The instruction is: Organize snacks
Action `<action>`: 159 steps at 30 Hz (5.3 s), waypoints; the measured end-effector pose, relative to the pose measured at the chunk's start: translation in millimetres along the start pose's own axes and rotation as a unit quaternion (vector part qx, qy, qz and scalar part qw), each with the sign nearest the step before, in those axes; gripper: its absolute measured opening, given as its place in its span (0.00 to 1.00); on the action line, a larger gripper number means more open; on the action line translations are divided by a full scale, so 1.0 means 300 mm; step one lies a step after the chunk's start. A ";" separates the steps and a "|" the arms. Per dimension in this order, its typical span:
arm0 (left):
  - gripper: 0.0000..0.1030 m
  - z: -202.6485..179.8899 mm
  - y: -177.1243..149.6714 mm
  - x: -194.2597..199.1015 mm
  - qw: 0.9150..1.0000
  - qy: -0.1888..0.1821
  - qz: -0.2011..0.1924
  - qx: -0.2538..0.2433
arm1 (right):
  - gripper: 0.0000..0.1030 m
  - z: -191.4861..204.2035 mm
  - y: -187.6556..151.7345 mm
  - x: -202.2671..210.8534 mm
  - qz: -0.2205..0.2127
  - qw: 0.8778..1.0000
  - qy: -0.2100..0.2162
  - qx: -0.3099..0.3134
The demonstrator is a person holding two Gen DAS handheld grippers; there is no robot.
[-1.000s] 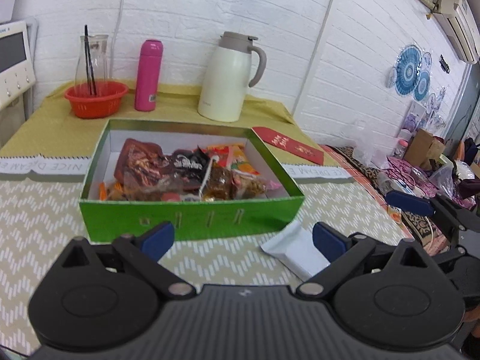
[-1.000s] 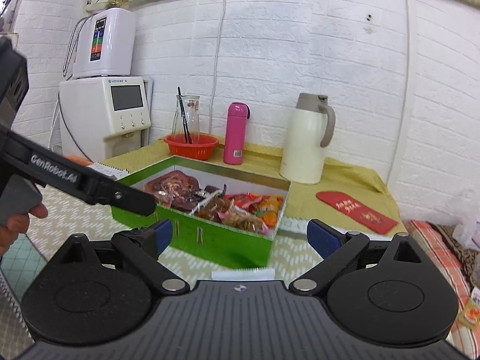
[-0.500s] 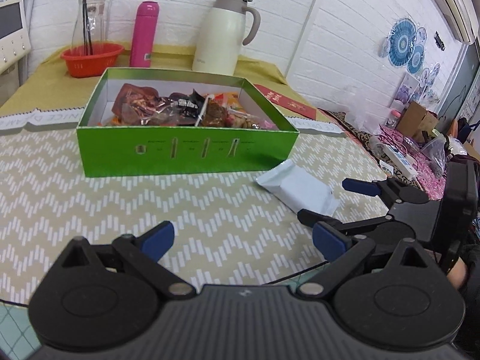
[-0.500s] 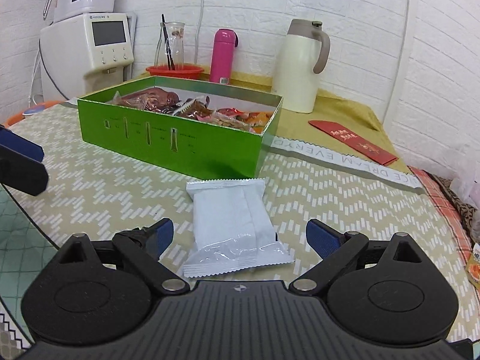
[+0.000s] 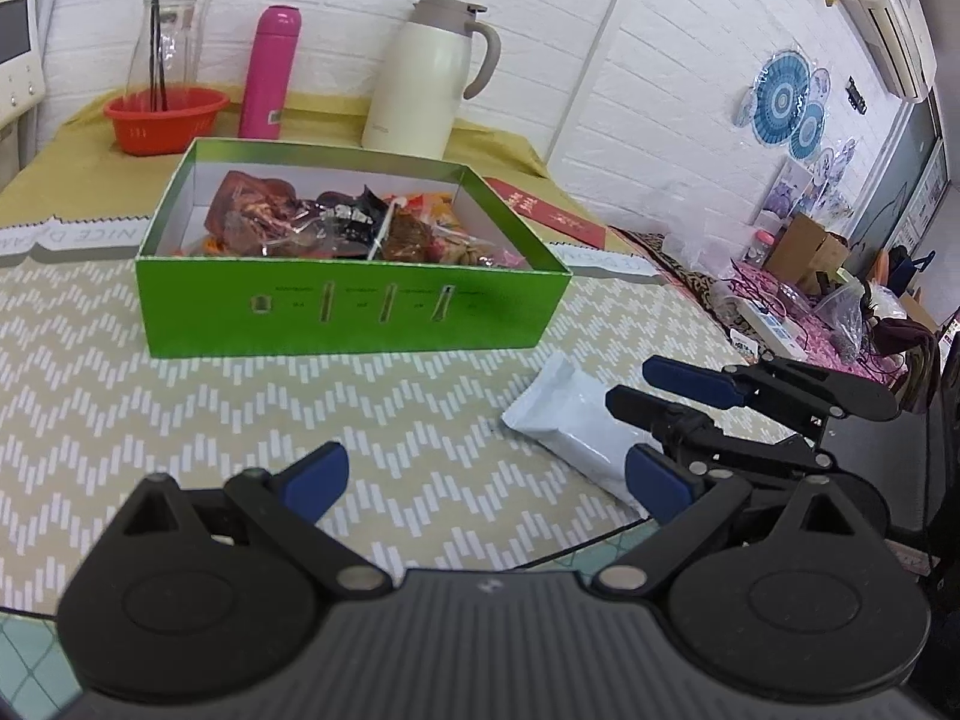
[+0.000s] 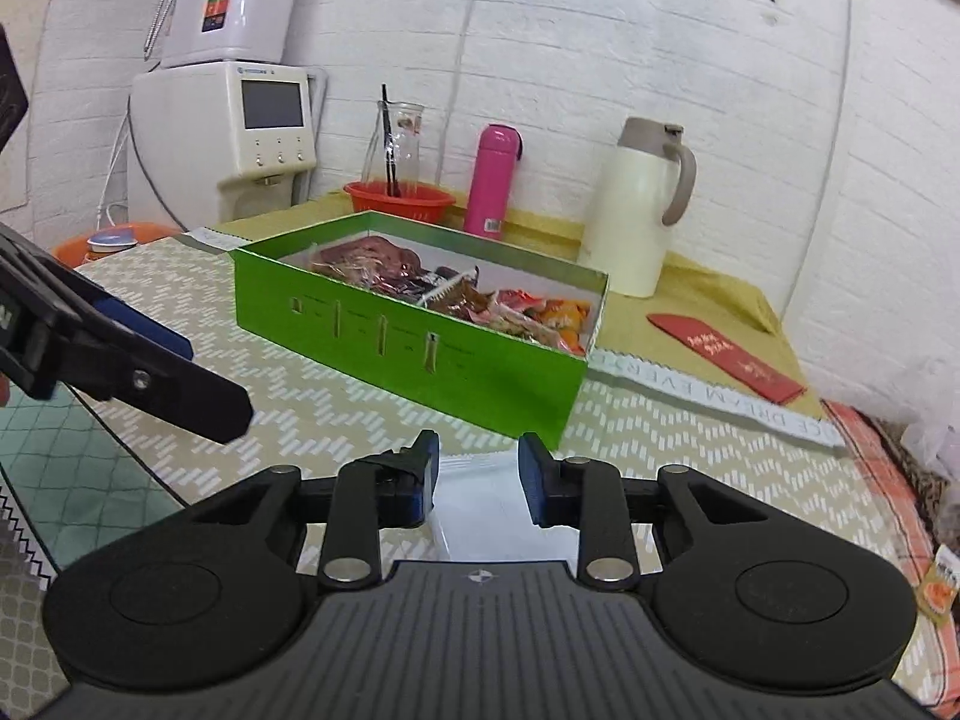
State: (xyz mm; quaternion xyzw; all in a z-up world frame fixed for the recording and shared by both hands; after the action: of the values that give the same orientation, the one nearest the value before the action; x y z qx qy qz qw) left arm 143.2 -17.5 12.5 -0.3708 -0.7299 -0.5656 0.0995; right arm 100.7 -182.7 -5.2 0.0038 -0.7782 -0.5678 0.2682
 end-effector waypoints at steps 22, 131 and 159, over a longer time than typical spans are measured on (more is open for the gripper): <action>0.60 -0.056 0.071 -0.271 0.999 -0.035 0.042 -0.003 | 1.00 -0.074 -0.190 -0.038 0.084 0.995 0.015 -0.051; 0.91 0.163 0.369 -0.215 0.991 0.092 -0.089 0.035 | 1.00 -0.159 0.183 -0.358 -0.033 0.995 0.001 -0.092; 0.91 0.024 -0.098 0.167 0.970 0.227 -0.082 -0.031 | 1.00 0.002 0.009 0.132 0.014 0.997 -0.023 -0.078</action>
State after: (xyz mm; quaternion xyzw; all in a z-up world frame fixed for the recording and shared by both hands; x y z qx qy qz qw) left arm 90.8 8.1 16.3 -0.1745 -0.6978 -0.6639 0.2047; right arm 67.5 -193.6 13.4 -0.0412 -0.7373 -0.6233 0.2572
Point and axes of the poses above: each gripper's, at about its wrist camera, not at the fingertips, and x roughly against the way its jaws point, z to its left, y to its top, the point moved 2 cm from there along -x, roughly the way its jaws point, and after that the axes turned 2 degrees about x, right-handed, at the moved point
